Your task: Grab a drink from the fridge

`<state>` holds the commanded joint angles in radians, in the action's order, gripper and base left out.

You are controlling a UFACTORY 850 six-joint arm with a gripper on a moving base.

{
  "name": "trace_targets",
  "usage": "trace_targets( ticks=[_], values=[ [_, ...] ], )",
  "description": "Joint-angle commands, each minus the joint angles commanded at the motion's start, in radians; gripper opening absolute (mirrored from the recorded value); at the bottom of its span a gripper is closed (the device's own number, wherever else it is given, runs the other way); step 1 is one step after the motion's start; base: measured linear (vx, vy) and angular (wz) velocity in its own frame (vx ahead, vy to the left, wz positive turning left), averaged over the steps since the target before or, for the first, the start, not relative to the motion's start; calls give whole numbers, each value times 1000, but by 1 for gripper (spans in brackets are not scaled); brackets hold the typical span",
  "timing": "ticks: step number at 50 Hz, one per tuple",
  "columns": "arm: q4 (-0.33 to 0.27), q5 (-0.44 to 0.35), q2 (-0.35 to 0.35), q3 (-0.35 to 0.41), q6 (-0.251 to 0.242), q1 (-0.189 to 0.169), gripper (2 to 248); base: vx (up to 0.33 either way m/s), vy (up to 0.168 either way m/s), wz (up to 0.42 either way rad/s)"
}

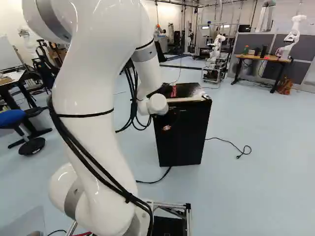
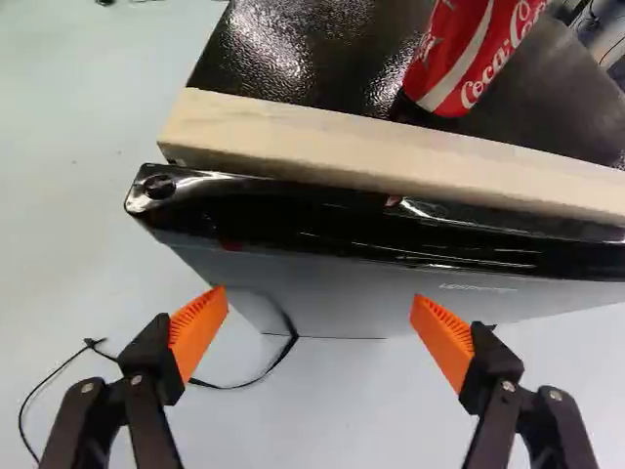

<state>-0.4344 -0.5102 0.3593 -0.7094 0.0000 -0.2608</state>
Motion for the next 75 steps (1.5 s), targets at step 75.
trace_targets(
  ticks=[75],
  values=[
    [3,-19,33,-31,0,4,247,0,0,0]
  ],
)
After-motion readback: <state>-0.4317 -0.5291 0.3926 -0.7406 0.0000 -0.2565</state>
